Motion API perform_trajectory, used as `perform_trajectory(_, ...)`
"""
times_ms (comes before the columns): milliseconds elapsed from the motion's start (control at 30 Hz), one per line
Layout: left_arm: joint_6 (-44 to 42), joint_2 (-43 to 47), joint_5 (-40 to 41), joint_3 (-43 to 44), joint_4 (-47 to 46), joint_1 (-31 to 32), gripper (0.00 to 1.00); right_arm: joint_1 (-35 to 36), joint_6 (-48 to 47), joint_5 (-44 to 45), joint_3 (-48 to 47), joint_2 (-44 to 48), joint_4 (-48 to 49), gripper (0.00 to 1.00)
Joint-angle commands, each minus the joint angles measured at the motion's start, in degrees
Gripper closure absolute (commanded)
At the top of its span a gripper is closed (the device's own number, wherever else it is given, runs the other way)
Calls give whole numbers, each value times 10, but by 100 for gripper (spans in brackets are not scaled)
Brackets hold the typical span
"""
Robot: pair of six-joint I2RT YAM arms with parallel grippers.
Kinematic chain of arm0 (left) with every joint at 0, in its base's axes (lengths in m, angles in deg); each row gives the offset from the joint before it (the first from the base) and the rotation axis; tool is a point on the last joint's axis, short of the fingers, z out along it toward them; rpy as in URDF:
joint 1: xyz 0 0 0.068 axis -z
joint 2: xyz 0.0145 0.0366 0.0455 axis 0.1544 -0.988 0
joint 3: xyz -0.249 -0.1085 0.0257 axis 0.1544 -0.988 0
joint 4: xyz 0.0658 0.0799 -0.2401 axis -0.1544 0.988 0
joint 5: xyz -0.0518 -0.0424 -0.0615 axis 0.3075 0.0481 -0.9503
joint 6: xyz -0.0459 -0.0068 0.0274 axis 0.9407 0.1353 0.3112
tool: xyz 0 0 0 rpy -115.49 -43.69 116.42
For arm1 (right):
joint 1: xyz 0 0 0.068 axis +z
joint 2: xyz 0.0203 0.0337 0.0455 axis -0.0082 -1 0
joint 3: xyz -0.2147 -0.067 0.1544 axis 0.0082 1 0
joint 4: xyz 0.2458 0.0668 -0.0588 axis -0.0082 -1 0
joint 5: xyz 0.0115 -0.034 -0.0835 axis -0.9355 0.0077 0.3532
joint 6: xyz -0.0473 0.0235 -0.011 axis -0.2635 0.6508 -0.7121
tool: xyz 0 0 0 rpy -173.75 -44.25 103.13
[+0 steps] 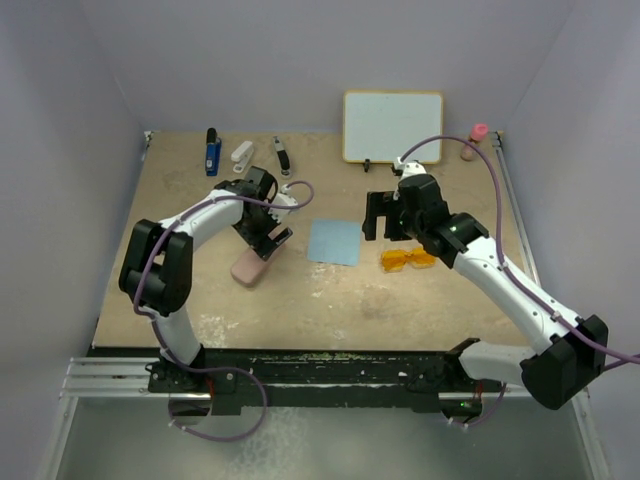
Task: Organize the sunglasses
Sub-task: Pick up the sunglasses case from the center of the board.
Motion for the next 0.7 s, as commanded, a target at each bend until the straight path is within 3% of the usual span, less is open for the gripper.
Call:
perform_trajectory(0, -1, -11, -6, 12, -17, 3, 2, -4, -8, -6, 5, 7, 20, 0)
perform_trajectory(400, 8, 20, -54, -17, -16, 6, 2, -5, -7, -16, 7, 1, 24, 0)
perform_trajectory(667, 23, 10, -32, -22, -27, 6, 2, -5, -4, -17, 12, 0, 27, 0)
